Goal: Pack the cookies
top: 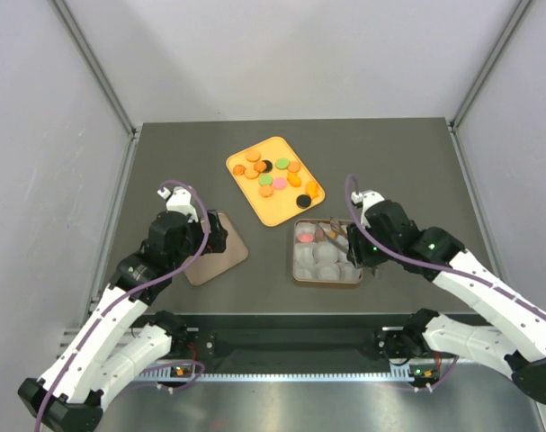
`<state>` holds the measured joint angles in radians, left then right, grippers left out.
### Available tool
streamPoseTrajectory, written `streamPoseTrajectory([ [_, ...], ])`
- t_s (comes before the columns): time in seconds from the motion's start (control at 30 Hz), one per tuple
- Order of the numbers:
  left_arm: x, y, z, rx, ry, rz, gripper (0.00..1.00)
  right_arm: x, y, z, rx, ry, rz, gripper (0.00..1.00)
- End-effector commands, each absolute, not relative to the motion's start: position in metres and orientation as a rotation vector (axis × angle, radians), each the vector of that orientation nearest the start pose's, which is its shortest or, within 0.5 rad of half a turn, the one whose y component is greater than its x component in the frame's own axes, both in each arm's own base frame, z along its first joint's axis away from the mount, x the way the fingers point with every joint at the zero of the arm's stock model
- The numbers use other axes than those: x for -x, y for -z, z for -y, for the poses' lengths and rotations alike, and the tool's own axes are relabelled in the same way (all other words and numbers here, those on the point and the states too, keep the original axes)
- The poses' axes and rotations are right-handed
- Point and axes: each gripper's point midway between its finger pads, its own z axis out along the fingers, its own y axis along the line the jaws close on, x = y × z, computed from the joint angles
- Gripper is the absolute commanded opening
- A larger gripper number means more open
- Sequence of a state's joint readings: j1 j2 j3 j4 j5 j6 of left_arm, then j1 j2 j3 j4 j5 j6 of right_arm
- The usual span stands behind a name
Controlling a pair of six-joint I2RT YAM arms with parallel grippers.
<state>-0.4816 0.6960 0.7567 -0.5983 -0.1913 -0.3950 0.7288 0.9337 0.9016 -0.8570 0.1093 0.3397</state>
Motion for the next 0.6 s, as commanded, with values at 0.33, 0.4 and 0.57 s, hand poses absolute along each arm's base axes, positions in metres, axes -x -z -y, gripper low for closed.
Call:
streamPoseTrajectory([
  [0.33,-0.234,-0.198,0.102,0.033,0.332,-2.098,0.98,-0.212,-0.253,-0.183,0.474,-0.449,-2.227,0.43],
  [0.4,-0.234,-0.198,0.102,0.034,0.329,-2.099,0.98,-0.232,-0.258,-0.188,0.456,-0.405,-2.207,0.43],
  [0.57,-0.234,-0.197,0.101,0.038,0.324,-2.101,0.98,-0.280,-0.243,-0.211,0.447,-0.346,-2.236,0.41],
])
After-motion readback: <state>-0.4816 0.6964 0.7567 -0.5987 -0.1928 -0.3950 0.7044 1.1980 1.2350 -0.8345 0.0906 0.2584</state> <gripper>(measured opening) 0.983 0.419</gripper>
